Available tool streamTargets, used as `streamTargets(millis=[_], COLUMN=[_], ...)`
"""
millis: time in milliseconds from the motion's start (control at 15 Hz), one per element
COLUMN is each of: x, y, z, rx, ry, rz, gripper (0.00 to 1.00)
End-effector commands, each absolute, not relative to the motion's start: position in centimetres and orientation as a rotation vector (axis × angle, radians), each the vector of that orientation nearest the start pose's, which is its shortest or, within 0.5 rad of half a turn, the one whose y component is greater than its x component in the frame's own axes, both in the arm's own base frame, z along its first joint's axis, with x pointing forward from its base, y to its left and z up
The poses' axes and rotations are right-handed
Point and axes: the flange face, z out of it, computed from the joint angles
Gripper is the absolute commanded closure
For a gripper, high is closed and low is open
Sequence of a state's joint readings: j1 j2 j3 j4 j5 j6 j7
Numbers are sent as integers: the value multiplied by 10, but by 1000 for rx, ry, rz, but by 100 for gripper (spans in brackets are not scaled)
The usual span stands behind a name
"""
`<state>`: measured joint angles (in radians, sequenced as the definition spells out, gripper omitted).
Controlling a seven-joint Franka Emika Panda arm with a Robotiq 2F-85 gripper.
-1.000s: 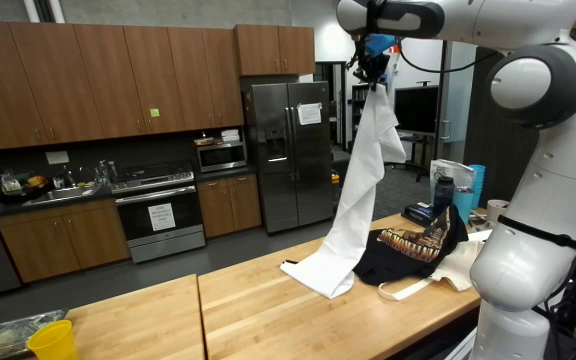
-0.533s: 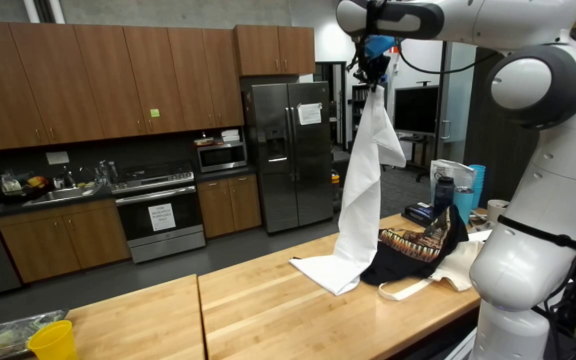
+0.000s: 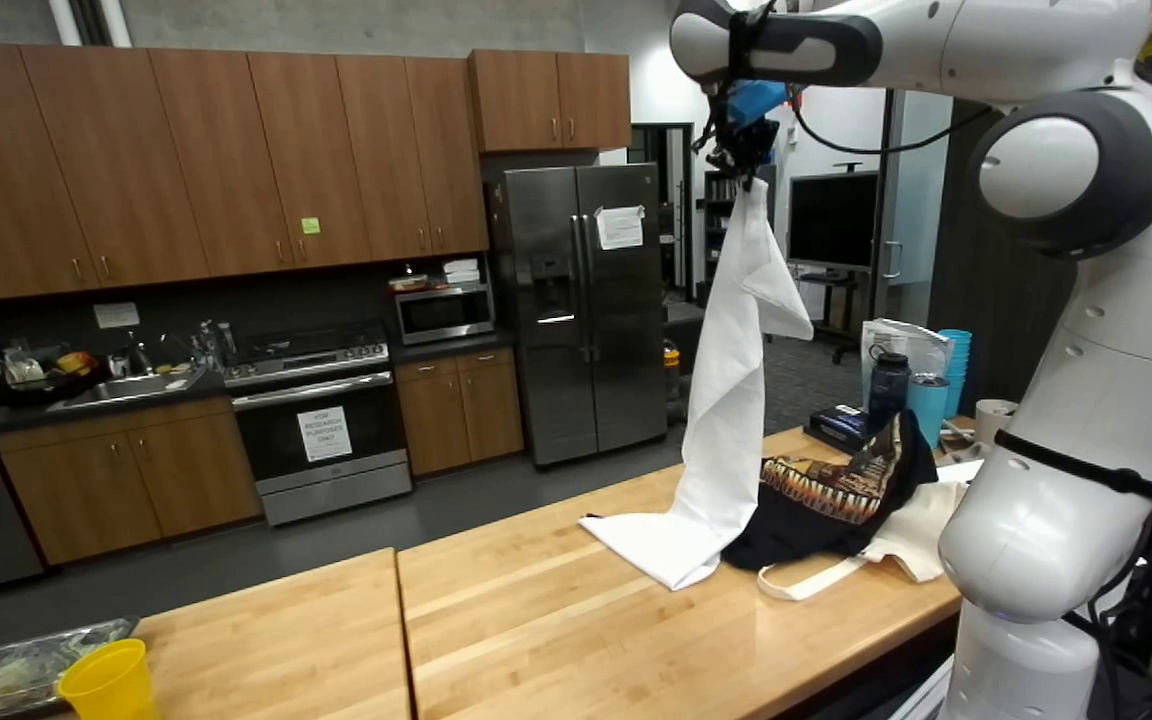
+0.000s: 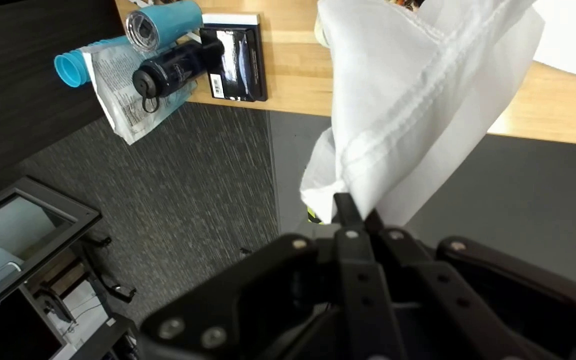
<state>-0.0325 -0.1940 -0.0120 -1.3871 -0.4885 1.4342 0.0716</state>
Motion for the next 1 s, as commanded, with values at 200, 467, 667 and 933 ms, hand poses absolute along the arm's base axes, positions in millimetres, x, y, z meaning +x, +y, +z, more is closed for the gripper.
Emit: streamTargets(millis=[200, 467, 667, 933], x=[413, 421, 427, 411], y=[-160, -163, -151, -156], z=[766, 687, 632, 576], rx=[-3389, -3188, -3177, -3226], ry=[831, 883, 740, 592], rz=[-453, -372, -213, 62], gripper=[100, 100, 100, 100])
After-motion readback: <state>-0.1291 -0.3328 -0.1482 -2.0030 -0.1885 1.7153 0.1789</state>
